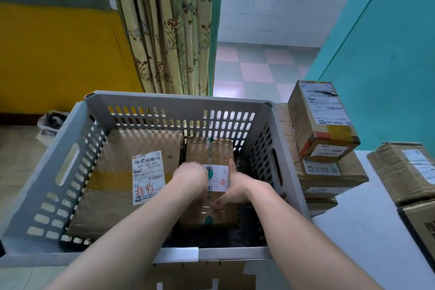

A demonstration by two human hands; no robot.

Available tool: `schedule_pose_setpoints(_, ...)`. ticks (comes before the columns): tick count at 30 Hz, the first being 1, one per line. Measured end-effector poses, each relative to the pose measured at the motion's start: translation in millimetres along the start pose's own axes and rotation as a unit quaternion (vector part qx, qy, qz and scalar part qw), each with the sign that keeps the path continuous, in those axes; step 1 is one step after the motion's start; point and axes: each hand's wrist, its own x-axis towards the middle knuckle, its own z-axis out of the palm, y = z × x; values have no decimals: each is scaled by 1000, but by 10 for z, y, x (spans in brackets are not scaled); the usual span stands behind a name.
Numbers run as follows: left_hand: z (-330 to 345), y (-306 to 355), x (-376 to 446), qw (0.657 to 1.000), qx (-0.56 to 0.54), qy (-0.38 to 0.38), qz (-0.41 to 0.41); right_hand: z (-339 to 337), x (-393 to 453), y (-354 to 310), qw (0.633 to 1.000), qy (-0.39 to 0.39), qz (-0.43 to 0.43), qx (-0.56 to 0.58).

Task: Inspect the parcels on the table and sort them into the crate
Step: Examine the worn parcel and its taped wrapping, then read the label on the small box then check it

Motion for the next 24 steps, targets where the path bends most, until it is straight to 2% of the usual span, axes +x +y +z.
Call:
schedule_pose_setpoints(5,35,13,-80,998,25,61,-10,-12,-44,-36,999,14,6,-31)
schedule_pose_setpoints(8,27,-108,-87,996,-21,91,14,-66,-90,-81,998,50,-2,-47)
schedule_pose_setpoints(13,63,-333,-148,981,-119,151,33,-118,-366,-121,987,152,-37,-27)
schedule_pose_setpoints(18,18,-429,-305,928,-263,257,54,-99,-777,-193,951,295,-89,25)
schedule_pose_setpoints(24,-131,-217,-576,860,-370,332,113,-114,-1323,-137,872,458,-152,84)
